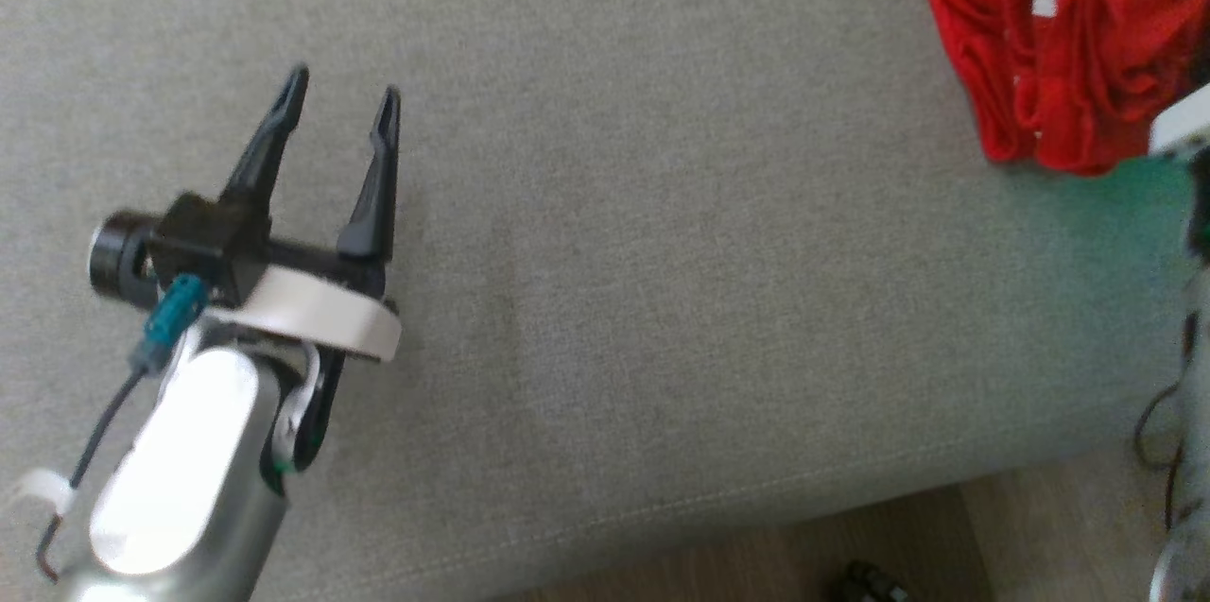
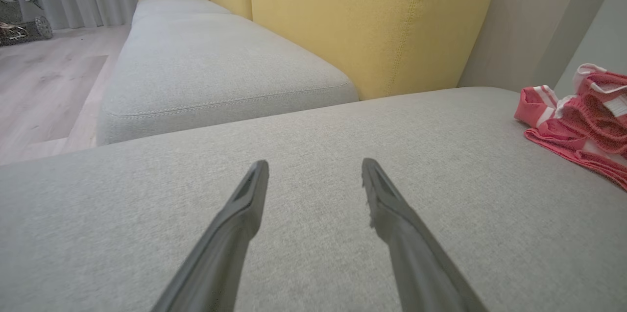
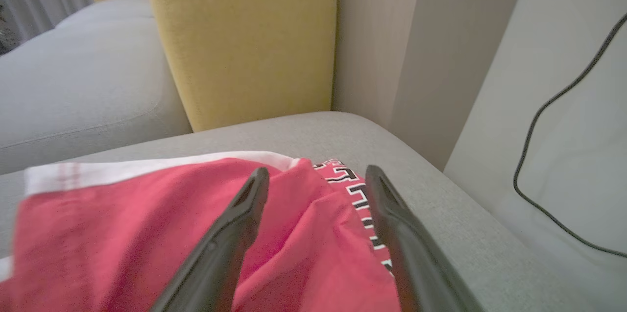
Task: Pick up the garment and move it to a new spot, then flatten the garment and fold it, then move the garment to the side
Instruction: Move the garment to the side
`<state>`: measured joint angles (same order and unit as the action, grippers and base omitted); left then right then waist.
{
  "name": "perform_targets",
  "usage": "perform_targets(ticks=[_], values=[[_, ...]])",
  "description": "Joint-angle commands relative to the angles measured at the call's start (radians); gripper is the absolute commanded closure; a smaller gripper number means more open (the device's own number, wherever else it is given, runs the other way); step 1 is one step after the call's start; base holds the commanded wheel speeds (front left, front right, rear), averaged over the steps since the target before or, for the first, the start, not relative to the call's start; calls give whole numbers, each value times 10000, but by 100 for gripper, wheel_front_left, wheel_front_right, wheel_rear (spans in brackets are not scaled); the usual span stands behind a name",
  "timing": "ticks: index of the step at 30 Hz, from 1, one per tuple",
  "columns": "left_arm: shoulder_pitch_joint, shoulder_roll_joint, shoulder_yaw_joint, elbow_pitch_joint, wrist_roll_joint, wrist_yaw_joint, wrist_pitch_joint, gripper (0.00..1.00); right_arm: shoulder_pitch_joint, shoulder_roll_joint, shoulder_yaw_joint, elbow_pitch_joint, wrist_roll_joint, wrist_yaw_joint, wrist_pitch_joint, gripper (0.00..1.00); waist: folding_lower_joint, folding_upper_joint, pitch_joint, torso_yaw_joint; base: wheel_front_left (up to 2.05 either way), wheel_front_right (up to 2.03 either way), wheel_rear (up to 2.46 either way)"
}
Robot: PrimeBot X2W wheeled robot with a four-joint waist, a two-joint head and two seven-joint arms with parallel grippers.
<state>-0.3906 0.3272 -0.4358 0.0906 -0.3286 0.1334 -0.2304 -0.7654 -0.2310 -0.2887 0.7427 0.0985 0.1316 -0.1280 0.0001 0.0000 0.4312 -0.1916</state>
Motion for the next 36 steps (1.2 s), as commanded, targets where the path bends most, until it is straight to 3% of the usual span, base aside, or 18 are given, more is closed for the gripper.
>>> perform_targets(ticks=[1, 11, 16, 23, 36], values=[[62, 323, 432, -247, -80, 64, -69, 0, 402, 28, 248, -513, -3, -9, -108, 0, -1, 0, -374, 47, 0, 0, 0], [1042, 409, 745, -368, -315, 498, -162, 0, 3248, 1324, 1386, -4761, 158, -9, 486, 0, -1, 0, -1433, 610, 0, 0, 0], [1377, 432, 868, -396, -414, 643, -193, 0, 4252, 1653, 2082, -6248, 116, -9, 1096, 0, -1, 0, -1835, 1085, 0, 0, 0], [2013, 466, 938, -323, -518, 775, -233, 0, 5189, 1775, 2579, -6987, 146, -9, 1559, 0, -1, 0, -2599, 1535, 0, 0, 0], [3191, 689, 879, -678, -595, 1027, -122, 0, 6441, 1805, 2942, -7204, 163, -9, 1906, 0, -1, 0, -3707, 1681, 0, 0, 0]])
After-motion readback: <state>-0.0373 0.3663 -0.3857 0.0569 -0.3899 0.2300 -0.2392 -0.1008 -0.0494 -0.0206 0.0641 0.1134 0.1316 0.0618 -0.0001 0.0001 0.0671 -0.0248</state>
